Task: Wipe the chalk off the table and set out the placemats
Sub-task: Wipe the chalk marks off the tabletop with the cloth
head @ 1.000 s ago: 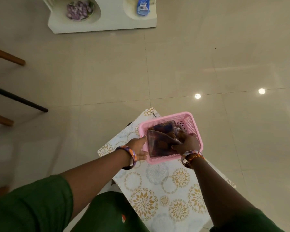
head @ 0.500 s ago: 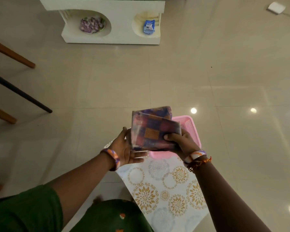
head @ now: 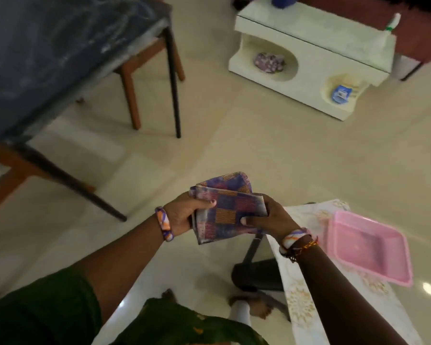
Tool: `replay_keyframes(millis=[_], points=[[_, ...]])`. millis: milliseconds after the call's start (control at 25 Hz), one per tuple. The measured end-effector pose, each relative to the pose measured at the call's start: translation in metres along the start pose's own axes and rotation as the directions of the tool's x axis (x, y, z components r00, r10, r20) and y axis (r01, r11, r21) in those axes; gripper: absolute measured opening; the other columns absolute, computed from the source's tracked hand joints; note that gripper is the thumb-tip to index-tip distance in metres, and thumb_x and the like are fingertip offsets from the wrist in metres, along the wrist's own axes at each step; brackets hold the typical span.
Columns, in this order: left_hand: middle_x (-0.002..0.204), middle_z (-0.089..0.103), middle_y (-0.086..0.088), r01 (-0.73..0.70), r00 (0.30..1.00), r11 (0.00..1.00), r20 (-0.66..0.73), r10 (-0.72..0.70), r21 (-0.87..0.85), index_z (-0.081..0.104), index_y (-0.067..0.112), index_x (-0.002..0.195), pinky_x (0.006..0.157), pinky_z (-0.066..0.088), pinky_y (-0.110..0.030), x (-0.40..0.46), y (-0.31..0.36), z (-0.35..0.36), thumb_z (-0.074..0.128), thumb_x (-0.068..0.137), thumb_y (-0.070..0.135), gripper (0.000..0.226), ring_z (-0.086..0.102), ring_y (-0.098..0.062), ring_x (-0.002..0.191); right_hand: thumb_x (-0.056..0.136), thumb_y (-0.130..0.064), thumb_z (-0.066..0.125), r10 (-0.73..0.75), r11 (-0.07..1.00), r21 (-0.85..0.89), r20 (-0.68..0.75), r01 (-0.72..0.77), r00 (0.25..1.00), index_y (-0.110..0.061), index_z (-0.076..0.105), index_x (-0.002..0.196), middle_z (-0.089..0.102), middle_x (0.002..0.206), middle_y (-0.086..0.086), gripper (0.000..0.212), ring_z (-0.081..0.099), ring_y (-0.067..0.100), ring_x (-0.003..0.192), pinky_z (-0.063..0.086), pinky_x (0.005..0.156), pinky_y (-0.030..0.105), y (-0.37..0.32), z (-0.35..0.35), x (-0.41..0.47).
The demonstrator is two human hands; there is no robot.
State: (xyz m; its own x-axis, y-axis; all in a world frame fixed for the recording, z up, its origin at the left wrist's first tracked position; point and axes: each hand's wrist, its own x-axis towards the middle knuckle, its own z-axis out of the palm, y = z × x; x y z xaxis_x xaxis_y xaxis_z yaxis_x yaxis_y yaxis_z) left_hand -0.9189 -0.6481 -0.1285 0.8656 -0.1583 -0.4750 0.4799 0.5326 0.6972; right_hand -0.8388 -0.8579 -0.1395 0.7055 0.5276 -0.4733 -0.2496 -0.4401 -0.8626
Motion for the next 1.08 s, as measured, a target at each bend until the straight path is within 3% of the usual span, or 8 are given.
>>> replay_keyframes(millis=[120, 280, 360, 560, 720, 880, 1000, 1080], points=[[0.109, 0.064, -0.02, -0.044, 0.983, 0.987, -0.17, 0.07, 0.154, 0.049, 0.001, 0.131, 0.088, 0.05, -0.041, -0.061, 0.021, -0.067, 0.058, 0.062, -0.006, 0.07, 0.064, -0.026, 0.088, 0.063, -0.031, 0.084, -0.003, 0.898, -0.436, 0.121, 0.056, 0.993, -0.014, 0.025, 0.148, 0.046, 0.14, 0.014, 0.105, 0.048, 0.031, 0.125, 0.041, 0.104, 0.045, -0.045, 0.072, 0.025], [0.08, 0.067, 0.003, -0.025, 0.96, 0.849, -0.225, 0.168, 0.528, 0.055, 0.006, 0.122, 0.075, 0.049, -0.025, -0.128, 0.054, -0.11, 0.056, 0.068, -0.018, 0.06, 0.061, -0.009, 0.076, 0.067, -0.038, 0.083, -0.251, 0.497, -0.76, 0.336, 0.419, 0.908, -0.022, -0.002, 0.152, 0.004, 0.159, 0.005, 0.121, 0.004, 0.023, 0.146, 0.018, 0.113, 0.038, -0.115, 0.171, 0.037], [0.083, 0.065, 0.004, -0.004, 0.963, 0.737, -0.196, 0.185, 0.675, 0.065, 0.015, 0.098, 0.077, 0.048, -0.028, -0.153, 0.069, -0.121, 0.059, 0.072, -0.013, 0.039, 0.059, -0.011, 0.08, 0.065, -0.045, 0.082, -0.251, 0.331, -0.731, 0.542, 0.597, 0.802, -0.027, 0.016, 0.151, 0.02, 0.157, 0.001, 0.109, 0.011, 0.022, 0.145, 0.02, 0.111, 0.041, -0.144, 0.212, 0.039], [0.08, 0.061, 0.005, 0.028, 0.866, 0.678, -0.356, 0.35, 0.734, 0.063, 0.022, 0.082, 0.07, 0.044, -0.025, -0.195, 0.099, -0.156, 0.066, 0.081, 0.005, 0.018, 0.058, -0.011, 0.077, 0.079, -0.013, 0.07, -0.216, 0.368, -0.601, 0.686, 0.709, 0.694, -0.013, 0.064, 0.115, 0.067, 0.105, 0.007, 0.036, 0.06, 0.023, 0.096, 0.044, 0.077, 0.029, -0.195, 0.251, 0.059], [0.097, 0.062, 0.003, 0.094, 0.635, 0.794, -0.65, 0.418, 0.601, 0.062, 0.01, 0.11, 0.075, 0.047, -0.02, -0.223, 0.128, -0.201, 0.067, 0.083, 0.021, 0.029, 0.058, -0.008, 0.086, 0.082, -0.02, 0.06, -0.393, 0.284, -0.739, 0.491, 0.61, 0.778, -0.017, 0.067, 0.107, 0.068, 0.096, 0.013, 0.026, 0.062, 0.034, 0.092, 0.045, 0.071, 0.035, -0.238, 0.249, 0.089], [0.124, 0.056, -0.007, 0.044, 0.495, 0.932, -0.818, 0.293, 0.36, 0.054, 0.004, 0.126, 0.086, 0.046, -0.029, -0.222, 0.156, -0.247, 0.061, 0.089, 0.023, 0.043, 0.055, -0.021, 0.11, 0.093, -0.023, 0.044, -0.701, -0.053, -0.93, 0.295, 0.365, 0.65, -0.027, 0.053, 0.129, 0.066, 0.105, 0.013, 0.037, 0.062, 0.037, 0.093, 0.046, 0.068, 0.037, -0.298, 0.258, 0.145], [0.111, 0.06, -0.007, -0.083, 0.385, 0.989, -0.911, 0.148, 0.125, 0.053, 0.005, 0.122, 0.089, 0.046, -0.037, -0.193, 0.18, -0.273, 0.054, 0.092, 0.036, 0.043, 0.058, -0.022, 0.098, 0.091, -0.006, 0.043, -0.664, -0.136, -0.896, 0.4, 0.424, 0.632, -0.021, 0.035, 0.142, 0.048, 0.136, 0.015, 0.054, 0.059, 0.037, 0.105, 0.046, 0.074, 0.041, -0.323, 0.299, 0.18], [0.095, 0.057, -0.006, -0.221, 0.341, 0.974, -0.94, 0.035, -0.043, 0.056, 0.008, 0.107, 0.086, 0.048, -0.038, -0.174, 0.199, -0.277, 0.044, 0.094, 0.048, 0.044, 0.054, -0.017, 0.079, 0.093, -0.021, 0.047, -0.451, -0.217, -0.756, 0.639, 0.617, 0.623, -0.023, 0.033, 0.143, 0.037, 0.146, 0.011, 0.053, 0.055, 0.037, 0.113, 0.045, 0.086, 0.044, -0.317, 0.334, 0.191]])
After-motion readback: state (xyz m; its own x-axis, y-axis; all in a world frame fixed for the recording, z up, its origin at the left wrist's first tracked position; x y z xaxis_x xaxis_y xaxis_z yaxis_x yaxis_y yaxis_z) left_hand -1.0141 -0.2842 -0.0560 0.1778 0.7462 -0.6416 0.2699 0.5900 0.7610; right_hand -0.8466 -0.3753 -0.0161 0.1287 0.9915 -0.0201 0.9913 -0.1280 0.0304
